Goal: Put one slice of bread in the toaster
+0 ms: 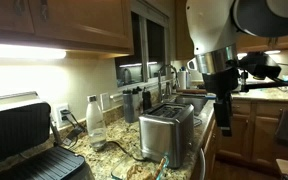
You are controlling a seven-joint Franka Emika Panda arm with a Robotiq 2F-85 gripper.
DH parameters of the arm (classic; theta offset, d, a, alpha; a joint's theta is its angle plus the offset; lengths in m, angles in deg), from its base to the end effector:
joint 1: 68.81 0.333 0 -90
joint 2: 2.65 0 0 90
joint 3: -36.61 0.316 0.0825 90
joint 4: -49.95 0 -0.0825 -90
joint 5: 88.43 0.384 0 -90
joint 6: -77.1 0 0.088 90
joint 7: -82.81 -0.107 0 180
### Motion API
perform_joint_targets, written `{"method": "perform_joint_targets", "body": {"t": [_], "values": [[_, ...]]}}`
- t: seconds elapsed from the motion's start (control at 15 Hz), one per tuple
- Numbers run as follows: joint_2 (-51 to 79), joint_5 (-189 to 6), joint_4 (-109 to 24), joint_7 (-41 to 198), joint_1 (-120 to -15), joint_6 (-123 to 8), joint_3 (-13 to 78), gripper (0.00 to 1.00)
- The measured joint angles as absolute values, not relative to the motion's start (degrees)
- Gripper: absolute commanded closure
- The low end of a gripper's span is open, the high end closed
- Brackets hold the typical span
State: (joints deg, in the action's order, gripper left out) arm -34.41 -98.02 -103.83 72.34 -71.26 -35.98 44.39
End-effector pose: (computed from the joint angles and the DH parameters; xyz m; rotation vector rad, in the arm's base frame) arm 0.3437 0.0186 0.3920 2.8963 -0.0540 -0.1943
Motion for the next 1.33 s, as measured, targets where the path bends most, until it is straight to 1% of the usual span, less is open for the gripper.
{"method": "perform_joint_targets", "body": {"t": [1.33], "values": [[-33.37, -98.03, -103.49, 71.84, -71.06, -35.98, 44.33, 0.0]]}}
